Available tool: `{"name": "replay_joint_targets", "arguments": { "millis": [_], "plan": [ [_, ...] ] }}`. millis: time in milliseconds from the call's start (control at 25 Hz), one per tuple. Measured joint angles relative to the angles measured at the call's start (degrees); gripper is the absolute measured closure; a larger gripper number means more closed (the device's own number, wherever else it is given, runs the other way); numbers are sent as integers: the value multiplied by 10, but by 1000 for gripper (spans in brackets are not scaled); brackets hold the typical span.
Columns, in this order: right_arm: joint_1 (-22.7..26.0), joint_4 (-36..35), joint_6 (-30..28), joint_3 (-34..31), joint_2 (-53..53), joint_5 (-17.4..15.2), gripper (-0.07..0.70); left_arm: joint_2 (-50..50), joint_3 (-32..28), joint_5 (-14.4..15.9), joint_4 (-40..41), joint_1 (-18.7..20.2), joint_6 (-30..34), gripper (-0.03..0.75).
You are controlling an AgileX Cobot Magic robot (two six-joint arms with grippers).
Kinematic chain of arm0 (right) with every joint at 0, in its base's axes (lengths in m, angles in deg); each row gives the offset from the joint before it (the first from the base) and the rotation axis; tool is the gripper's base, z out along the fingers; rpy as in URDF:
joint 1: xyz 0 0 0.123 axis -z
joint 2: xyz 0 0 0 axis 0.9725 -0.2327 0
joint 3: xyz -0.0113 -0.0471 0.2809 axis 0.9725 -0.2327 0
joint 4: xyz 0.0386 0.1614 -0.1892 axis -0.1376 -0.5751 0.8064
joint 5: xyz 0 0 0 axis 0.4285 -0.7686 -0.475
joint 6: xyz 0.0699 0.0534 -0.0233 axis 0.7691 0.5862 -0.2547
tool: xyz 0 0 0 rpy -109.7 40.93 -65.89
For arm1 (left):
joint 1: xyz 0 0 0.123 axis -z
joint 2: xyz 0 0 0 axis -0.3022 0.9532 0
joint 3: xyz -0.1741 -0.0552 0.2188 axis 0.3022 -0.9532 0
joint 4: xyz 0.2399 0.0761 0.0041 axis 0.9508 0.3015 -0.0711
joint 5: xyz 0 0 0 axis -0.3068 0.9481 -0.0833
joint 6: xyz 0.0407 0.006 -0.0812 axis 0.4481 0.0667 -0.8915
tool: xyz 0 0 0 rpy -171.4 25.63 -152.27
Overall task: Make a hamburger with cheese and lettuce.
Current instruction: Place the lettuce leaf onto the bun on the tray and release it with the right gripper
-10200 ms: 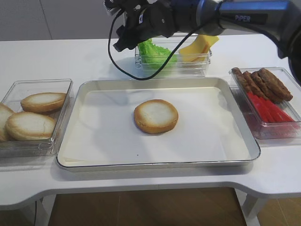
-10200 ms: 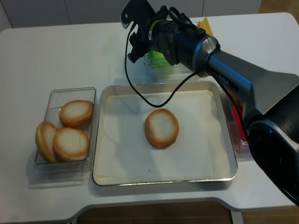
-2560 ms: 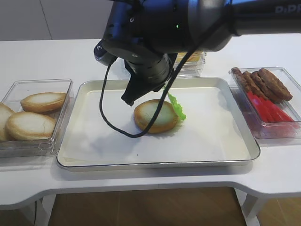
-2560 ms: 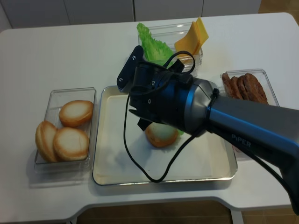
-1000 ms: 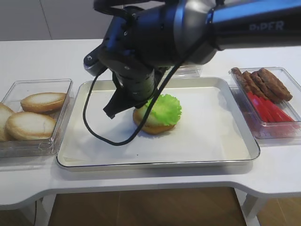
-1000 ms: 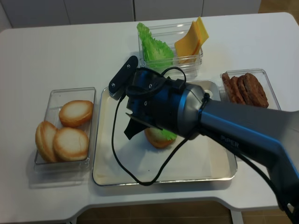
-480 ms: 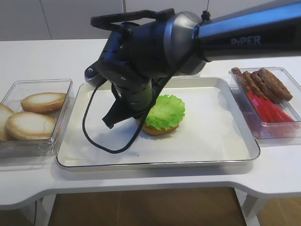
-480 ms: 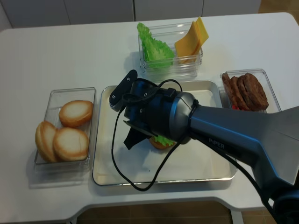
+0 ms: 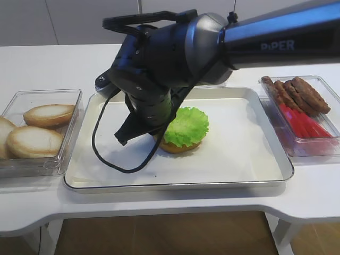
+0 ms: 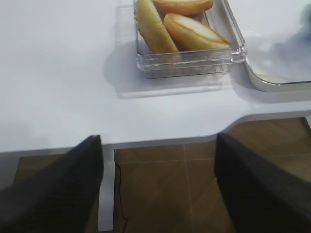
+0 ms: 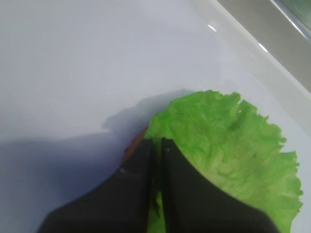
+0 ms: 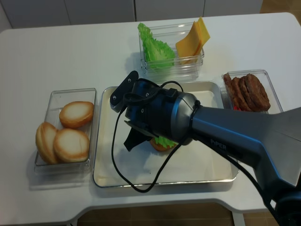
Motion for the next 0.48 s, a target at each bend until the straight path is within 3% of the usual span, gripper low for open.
{"name": "replay_joint_targets", "arguments": {
  "millis": [480],
  "plan": [
    [0,-1,7,0,0,0,573,0,0,0,0,0,0,183]
  ]
}}
